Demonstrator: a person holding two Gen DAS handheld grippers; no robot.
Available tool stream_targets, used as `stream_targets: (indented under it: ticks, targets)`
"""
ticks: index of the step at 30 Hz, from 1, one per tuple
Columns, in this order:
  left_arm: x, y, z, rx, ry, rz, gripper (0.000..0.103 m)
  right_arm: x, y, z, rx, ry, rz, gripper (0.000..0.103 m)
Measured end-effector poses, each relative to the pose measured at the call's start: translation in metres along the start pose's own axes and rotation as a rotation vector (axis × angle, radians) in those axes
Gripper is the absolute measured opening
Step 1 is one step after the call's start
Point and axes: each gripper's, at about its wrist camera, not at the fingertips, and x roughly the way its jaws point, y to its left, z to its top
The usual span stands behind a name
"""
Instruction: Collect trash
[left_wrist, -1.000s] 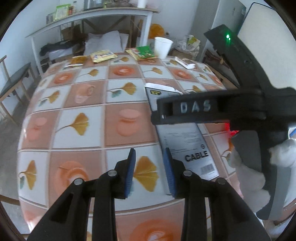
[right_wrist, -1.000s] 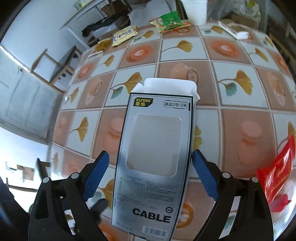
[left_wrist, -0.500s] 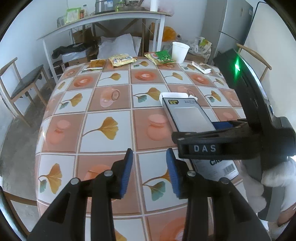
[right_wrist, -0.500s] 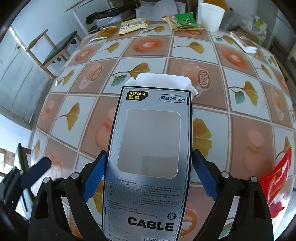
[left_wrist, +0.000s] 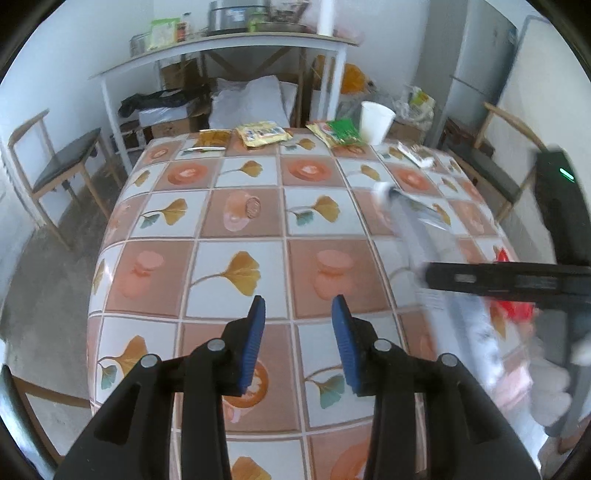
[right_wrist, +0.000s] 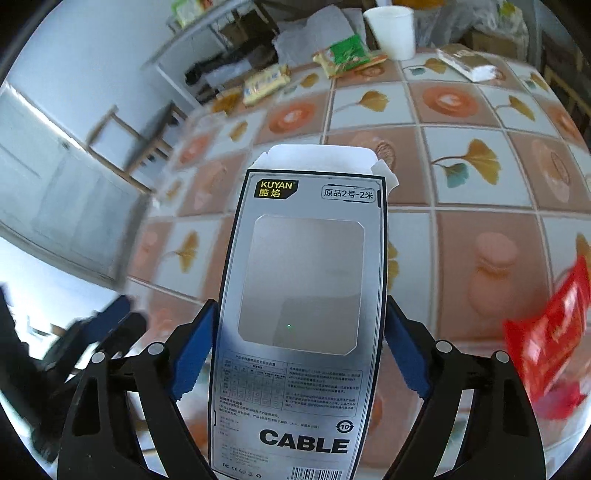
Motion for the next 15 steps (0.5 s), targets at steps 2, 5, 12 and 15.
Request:
stream_targets:
  ticks: [2, 5, 12, 15]
  targets:
    - [-0.002, 0.003, 0.007, -0.012, -0.015, 0.003, 0.036, -0.026, -0.008, -0.002, 0.035, -0.035, 0.079, 0.081]
    - [-0.001, -0.001, 0.021, -0.035, -0.016, -0.082, 0.036, -0.071, -0.022, -0.011, 0.075, -0.112, 0.139, 0.081]
    - [0.027, -0.052, 0.034, -0.087, 0.140, -0.517, 0.045, -0.181, -0.087, -0.066, 0.212, -0.323, -0.002, 0.081]
    - [0.046, -0.093, 0.034, -0.062, 0.232, -0.647, 0.049, -0.197, -0.124, -0.093, 0.315, -0.338, -0.108, 0.081]
